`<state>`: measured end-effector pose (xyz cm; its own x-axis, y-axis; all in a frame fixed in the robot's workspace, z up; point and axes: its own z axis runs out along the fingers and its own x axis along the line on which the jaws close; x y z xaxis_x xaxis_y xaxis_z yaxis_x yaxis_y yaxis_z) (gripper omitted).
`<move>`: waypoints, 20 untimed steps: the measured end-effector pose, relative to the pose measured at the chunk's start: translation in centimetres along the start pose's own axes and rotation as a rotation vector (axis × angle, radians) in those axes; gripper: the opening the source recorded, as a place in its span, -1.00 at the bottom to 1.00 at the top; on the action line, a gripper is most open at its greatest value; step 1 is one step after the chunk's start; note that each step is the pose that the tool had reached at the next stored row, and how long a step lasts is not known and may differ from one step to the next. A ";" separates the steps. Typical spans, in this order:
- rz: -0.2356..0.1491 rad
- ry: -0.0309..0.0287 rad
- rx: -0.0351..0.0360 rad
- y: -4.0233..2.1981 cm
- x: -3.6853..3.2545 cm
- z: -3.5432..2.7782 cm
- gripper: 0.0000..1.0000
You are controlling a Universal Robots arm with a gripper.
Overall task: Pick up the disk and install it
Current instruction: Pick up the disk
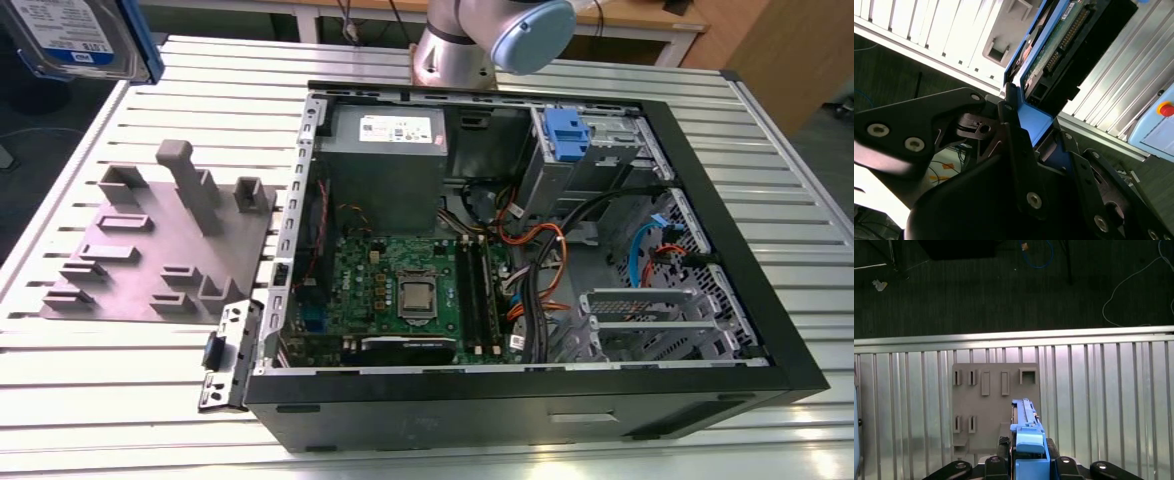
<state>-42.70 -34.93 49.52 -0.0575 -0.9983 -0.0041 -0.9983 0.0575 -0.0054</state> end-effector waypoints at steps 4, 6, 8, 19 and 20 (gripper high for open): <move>0.000 0.0000 0.0000 -0.04 0.00 0.00 -0.27; 0.000 0.0000 0.0000 -0.08 0.00 0.00 -0.27; 0.000 0.0000 0.0000 -0.11 0.00 0.00 -0.27; 0.000 0.0001 -0.0001 -0.38 -0.02 0.00 -0.27; 0.000 0.0000 0.0000 -0.43 -0.02 0.00 -0.27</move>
<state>-42.27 -34.93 49.52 -0.0575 -0.9983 -0.0042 -0.9983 0.0575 -0.0054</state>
